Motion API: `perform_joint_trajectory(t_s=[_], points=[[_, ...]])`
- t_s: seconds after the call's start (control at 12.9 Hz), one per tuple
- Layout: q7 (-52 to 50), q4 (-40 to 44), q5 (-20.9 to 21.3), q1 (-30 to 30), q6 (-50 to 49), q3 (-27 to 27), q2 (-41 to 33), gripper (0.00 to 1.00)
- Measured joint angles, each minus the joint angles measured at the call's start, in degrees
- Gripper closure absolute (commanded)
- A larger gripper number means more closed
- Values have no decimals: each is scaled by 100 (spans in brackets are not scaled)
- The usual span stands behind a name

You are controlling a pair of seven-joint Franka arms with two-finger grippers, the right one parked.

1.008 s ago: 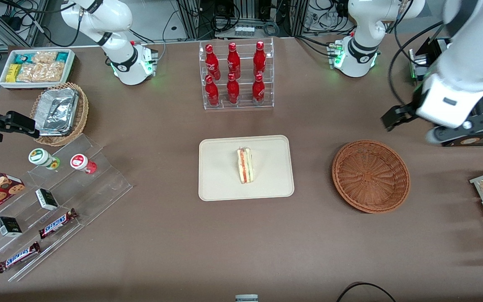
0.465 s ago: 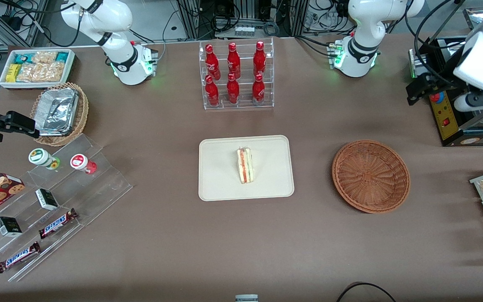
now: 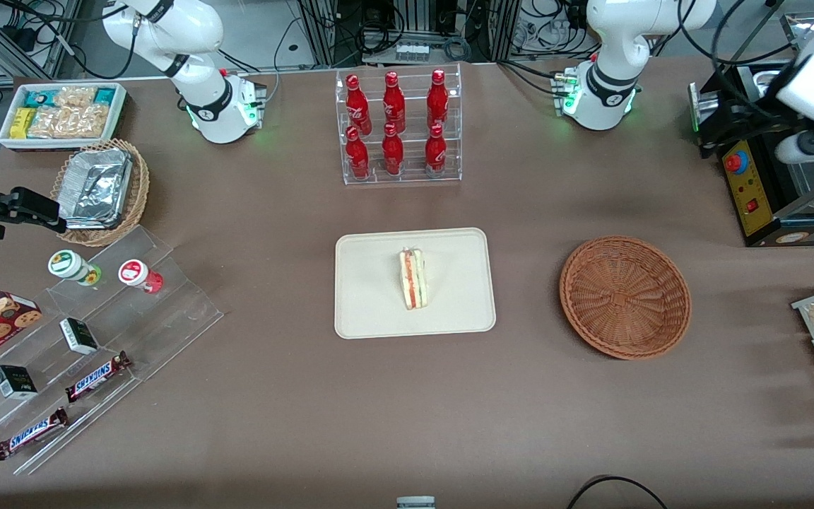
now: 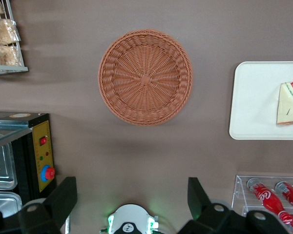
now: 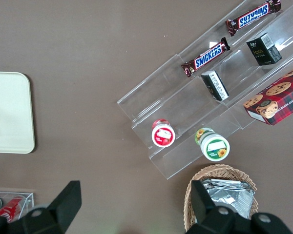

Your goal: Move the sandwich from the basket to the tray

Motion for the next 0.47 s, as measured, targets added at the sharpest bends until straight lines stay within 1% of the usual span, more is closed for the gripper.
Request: perform_joint_trajectory(t_s=[0.16,0.47], points=[[186,-36,-93,-10,0,187,-76,0],[215,-64,-117,-11,-4,218,-126,0]])
